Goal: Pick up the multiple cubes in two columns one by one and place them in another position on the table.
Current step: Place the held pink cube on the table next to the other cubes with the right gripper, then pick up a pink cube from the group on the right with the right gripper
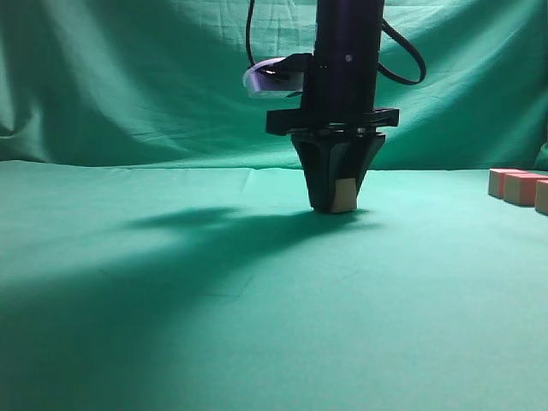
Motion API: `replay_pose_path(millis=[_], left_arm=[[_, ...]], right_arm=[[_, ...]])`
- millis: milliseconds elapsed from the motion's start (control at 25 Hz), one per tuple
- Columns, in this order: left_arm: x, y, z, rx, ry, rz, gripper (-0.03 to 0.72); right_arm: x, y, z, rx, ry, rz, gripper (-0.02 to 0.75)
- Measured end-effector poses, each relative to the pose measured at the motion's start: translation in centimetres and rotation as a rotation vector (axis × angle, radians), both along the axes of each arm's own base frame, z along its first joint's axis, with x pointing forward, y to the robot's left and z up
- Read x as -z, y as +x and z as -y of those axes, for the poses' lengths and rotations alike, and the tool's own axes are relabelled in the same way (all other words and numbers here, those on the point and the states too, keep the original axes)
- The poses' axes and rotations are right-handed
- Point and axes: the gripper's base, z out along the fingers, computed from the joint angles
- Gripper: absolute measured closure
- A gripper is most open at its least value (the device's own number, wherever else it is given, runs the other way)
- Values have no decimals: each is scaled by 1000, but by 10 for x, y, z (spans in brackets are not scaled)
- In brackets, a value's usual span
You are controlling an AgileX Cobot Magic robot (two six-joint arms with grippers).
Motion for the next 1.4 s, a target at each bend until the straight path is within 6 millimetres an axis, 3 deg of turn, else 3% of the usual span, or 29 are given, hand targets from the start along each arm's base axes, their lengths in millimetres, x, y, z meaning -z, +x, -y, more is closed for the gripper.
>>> replay_pose_path(millis=[40,280,360,480,520,720,800,1000,1200,1240,1360,1400], left_arm=[[0,0,0,0,0,0,688],[0,0,0,0,0,0,688],[0,0,0,0,0,0,688],[0,0,0,0,0,0,688],[0,0,0,0,0,0,688],[0,0,0,0,0,0,688],[0,0,0,0,0,0,688],[0,0,0,0,0,0,688],[0,0,0,0,0,0,688],[0,0,0,0,0,0,688],[0,0,0,0,0,0,688],[0,0,0,0,0,0,688]], right_arm=[[0,0,0,0,0,0,474],[1,0,0,4,-3,-7,151],[1,-1,0,4,-5,-10,85],[0,-2,1,6,-18,-29,93],[-2,-2,2,6,-23,-35,50],[-28,6,0,3,-28,12,67],[-44,12,-3,14,0,60,123],[-93,5,1,35,55,152,117],[-172,-23,17,59,149,297,117],[-188,-31,21,71,171,327,164],[-230,-55,37,104,211,414,173],[-242,-64,45,123,217,439,217]])
